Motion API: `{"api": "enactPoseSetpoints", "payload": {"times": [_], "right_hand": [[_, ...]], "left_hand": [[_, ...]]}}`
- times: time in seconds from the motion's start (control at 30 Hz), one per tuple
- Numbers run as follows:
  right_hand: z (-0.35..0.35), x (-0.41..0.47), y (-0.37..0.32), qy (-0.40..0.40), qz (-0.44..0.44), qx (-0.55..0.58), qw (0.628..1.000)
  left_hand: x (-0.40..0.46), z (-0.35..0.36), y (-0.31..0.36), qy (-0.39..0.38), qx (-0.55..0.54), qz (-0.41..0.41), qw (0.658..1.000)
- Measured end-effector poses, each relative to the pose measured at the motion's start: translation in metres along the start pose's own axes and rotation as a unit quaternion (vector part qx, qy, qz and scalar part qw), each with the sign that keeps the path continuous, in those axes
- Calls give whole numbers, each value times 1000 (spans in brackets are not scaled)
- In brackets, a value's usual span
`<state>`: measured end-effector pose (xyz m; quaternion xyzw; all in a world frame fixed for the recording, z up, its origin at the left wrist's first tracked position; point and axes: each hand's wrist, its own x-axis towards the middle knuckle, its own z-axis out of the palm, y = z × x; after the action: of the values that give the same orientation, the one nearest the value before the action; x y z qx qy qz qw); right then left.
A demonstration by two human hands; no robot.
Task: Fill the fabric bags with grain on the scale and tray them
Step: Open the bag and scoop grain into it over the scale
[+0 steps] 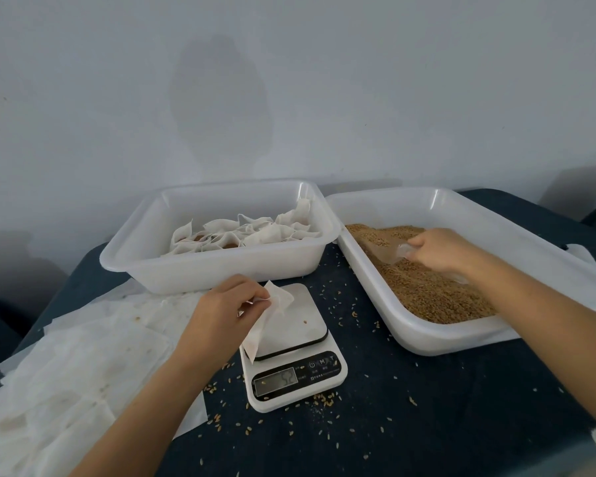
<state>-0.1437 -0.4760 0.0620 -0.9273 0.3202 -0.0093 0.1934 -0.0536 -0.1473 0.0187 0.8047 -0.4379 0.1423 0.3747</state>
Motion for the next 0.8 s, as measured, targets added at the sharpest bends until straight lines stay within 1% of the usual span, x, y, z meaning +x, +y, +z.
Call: {"api": "enactPoseSetpoints", "payload": {"times": [0.17,0.3,0.47,0.53,0.63,0.8], "right_hand": [[-7,-7,14,29,-27,-1,999],[-5,-13,17,-28,-12,-43,999],[2,-17,18,0,-22,-7,1000],[3,-17,17,4,-19,-8,1000],[6,-17,15,-13,-13,-33,999],[5,-21,14,19,-26,-8,999]], "left_hand": [[1,2,0,5,-7,-11,1000],[0,3,-1,3,-8,-13,1000],[-1,3,0,2,-4,-8,1000],[-2,3,1,3,-2,-10,1000],[-2,3,0,4,-2,-10,1000],[-3,3,1,-1,-1,-9,1000]]}}
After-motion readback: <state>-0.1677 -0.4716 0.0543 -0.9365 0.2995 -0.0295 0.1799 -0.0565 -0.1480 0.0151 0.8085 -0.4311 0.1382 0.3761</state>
